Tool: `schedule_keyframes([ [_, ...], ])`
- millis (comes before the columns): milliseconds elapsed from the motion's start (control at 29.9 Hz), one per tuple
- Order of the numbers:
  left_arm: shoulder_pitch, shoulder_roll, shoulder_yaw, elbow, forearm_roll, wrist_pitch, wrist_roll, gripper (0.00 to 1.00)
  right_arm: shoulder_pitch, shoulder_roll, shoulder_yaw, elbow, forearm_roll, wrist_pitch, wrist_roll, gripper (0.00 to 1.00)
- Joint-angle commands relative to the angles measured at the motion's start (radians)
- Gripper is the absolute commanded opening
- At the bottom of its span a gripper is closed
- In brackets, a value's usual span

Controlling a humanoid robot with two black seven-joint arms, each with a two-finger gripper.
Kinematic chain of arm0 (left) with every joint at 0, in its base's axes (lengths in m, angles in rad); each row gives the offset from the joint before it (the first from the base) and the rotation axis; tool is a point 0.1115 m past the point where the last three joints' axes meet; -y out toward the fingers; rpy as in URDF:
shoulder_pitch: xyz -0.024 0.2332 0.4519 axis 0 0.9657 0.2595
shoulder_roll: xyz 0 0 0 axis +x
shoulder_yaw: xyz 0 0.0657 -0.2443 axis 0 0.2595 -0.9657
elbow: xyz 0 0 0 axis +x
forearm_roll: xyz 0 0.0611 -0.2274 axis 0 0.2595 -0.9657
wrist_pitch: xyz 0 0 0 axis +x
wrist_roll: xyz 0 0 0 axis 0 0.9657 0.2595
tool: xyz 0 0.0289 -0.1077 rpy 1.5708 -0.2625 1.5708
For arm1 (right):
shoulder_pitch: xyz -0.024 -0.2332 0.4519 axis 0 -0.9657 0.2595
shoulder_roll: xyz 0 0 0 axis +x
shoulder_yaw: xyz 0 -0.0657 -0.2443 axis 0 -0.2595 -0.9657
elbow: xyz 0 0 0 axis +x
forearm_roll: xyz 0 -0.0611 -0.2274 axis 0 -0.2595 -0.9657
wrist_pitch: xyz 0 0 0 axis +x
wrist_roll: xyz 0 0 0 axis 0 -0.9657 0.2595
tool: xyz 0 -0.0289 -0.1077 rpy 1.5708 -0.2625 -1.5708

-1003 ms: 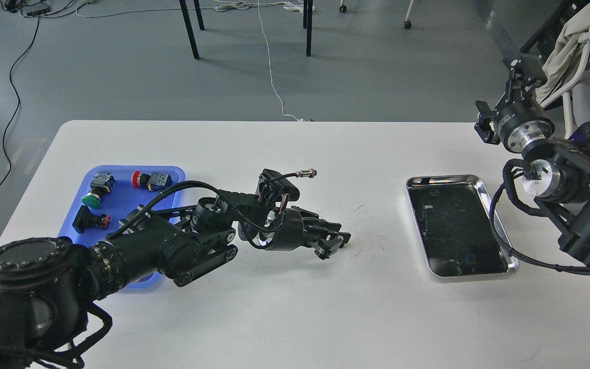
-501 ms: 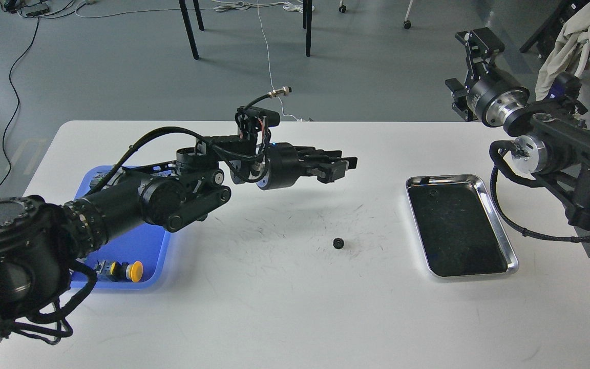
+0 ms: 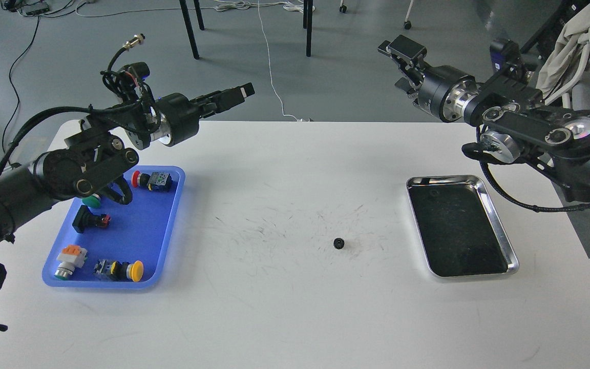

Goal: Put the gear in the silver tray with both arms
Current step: 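Release the gear onto the table and pull the left arm back, then reach the right gripper toward the black gear on the table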

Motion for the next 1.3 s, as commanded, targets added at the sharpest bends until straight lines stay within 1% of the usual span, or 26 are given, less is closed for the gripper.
schedule_keyframes([
  [0, 0.011, 0.034, 0.0, 0.012, -0.099, -0.005, 0.0, 0.89, 0.033, 0.005, -0.04, 0.023, -0.105, 0.001, 0.0, 0.98],
  [100, 0.012, 0.065, -0.002, 0.023, -0.225, -0.035, 0.0, 0.89, 0.095, 0.007, -0.118, 0.074, -0.188, 0.013, 0.0, 0.98],
  [201, 0.017, 0.08, 0.001, 0.029, -0.326, -0.071, 0.0, 0.89, 0.129, 0.037, -0.195, 0.076, -0.214, 0.044, 0.003, 0.98],
  [334, 0.043, 0.08, -0.005, 0.087, -0.36, -0.099, 0.0, 0.89, 0.178, 0.088, -0.288, 0.082, -0.243, 0.065, 0.012, 0.99],
  [434, 0.057, 0.079, -0.026, 0.14, -0.432, -0.165, 0.0, 0.89, 0.209, 0.112, -0.356, 0.083, -0.306, 0.081, 0.017, 0.99],
  [535, 0.064, 0.065, -0.036, 0.229, -0.497, -0.216, 0.0, 0.89, 0.221, 0.152, -0.39, 0.083, -0.415, 0.09, 0.018, 0.99],
  [602, 0.065, 0.063, -0.037, 0.266, -0.512, -0.223, 0.0, 0.89, 0.232, 0.169, -0.407, 0.085, -0.467, 0.095, 0.018, 0.99],
  [668, 0.068, 0.069, -0.043, 0.266, -0.534, -0.242, 0.0, 0.9, 0.238, 0.189, -0.419, 0.085, -0.507, 0.107, 0.018, 0.99],
  [769, 0.083, 0.066, -0.062, 0.283, -0.609, -0.304, 0.0, 0.91, 0.254, 0.205, -0.43, 0.085, -0.561, 0.131, 0.018, 0.99],
  [802, 0.087, 0.068, -0.068, 0.285, -0.633, -0.312, 0.0, 0.91, 0.26, 0.206, -0.431, 0.086, -0.576, 0.139, 0.023, 0.99],
  [902, 0.103, 0.066, -0.08, 0.294, -0.692, -0.314, 0.034, 0.91, 0.269, 0.218, -0.437, 0.09, -0.65, 0.164, 0.037, 0.99],
  [936, 0.104, 0.063, -0.08, 0.296, -0.695, -0.312, 0.039, 0.91, 0.269, 0.22, -0.443, 0.09, -0.676, 0.165, 0.041, 0.98],
  [1069, 0.127, 0.062, -0.1, 0.297, -0.722, -0.309, 0.038, 0.91, 0.269, 0.244, -0.482, 0.106, -0.765, 0.165, 0.075, 0.98],
  [1136, 0.141, 0.059, -0.115, 0.285, -0.733, -0.323, 0.039, 0.91, 0.272, 0.257, -0.5, 0.129, -0.788, 0.165, 0.089, 0.98],
  [1270, 0.163, 0.05, -0.134, 0.294, -0.755, -0.331, 0.038, 0.92, 0.297, 0.275, -0.539, 0.151, -0.845, 0.167, 0.132, 0.98],
])
